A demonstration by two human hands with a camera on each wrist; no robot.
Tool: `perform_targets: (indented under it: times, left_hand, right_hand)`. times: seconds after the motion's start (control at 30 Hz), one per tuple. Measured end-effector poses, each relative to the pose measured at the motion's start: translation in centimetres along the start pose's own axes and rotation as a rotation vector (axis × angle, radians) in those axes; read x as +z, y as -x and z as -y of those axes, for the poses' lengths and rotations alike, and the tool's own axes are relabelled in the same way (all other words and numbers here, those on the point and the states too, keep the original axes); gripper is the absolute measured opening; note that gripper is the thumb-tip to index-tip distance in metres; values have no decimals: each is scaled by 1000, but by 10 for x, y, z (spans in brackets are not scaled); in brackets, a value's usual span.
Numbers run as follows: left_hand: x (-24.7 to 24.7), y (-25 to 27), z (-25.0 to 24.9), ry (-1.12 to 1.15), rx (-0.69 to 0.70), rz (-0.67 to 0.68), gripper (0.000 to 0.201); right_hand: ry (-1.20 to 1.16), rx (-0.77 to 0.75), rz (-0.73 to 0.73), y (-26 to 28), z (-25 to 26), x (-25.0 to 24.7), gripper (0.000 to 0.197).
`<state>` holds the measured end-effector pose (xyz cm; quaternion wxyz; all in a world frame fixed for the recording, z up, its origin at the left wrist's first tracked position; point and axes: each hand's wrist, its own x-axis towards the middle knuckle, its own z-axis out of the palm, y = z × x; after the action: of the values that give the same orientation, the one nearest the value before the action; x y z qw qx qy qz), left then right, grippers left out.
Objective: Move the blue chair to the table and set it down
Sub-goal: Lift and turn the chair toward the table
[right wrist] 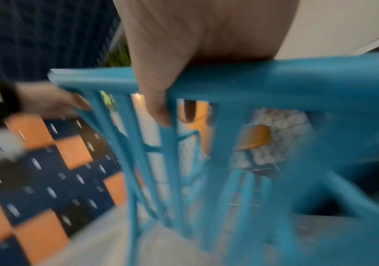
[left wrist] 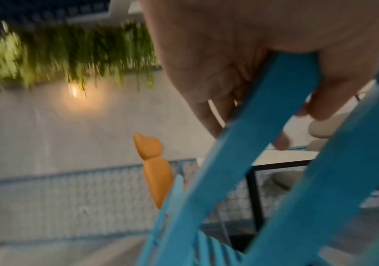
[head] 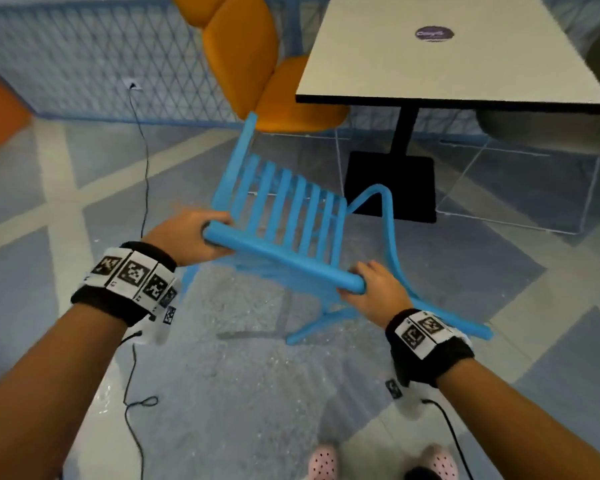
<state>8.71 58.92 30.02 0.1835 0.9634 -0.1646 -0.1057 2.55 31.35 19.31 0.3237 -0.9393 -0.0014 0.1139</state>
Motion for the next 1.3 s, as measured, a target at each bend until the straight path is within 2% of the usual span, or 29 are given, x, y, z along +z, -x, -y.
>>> perform_targets:
  times: [0.1, 0.17, 0.23, 0.33, 0.4, 0.5, 0.57, 0.8, 0.9, 1.0, 1.1, 1.17, 1.3]
  left_hand:
    - [-25, 21, 23, -131, 5, -59, 30]
    - [-34, 29, 27, -303, 80, -53, 45]
    - [-30, 26, 21, -495, 198, 19, 58]
    - [-4, 16, 17, -687, 216, 58, 65]
    - [3, 8, 21, -686, 142, 36, 61]
    - [3, 8, 36, -670, 66, 24, 39]
    - [-4, 13, 57, -650, 23, 28, 36]
    - [-28, 21, 183, -535, -3, -21, 46]
    - [-36, 31, 250, -485, -18, 18, 47]
    - [-27, 45, 298, -420, -95, 103, 47]
    - [-10, 63, 321, -351, -85, 129, 51]
    - [1, 68, 326, -387, -32, 66, 49]
    - [1, 61, 313, -407, 18, 47, 41]
  right_hand:
    - [84, 192, 85, 5, -38, -1, 31]
    - [151, 153, 142, 1, -40, -4, 30]
    - [214, 75, 212, -6, -27, -4, 30]
    - [225, 45, 313, -16, -5, 1, 27]
    - [192, 40, 361, -23, 7, 4, 23]
    - [152, 41, 430, -29, 28, 8, 30]
    - [134, 53, 460, -35, 46, 14, 33]
    - [314, 17, 297, -61, 136, 70, 27]
    - [388, 15, 295, -76, 188, 100, 26]
    - [473, 17, 308, -92, 226, 123, 18]
    - [518, 41, 333, -97, 241, 136, 6]
    - [536, 82, 307, -96, 238, 138, 14]
    - [460, 125, 304, -100, 227, 129, 21]
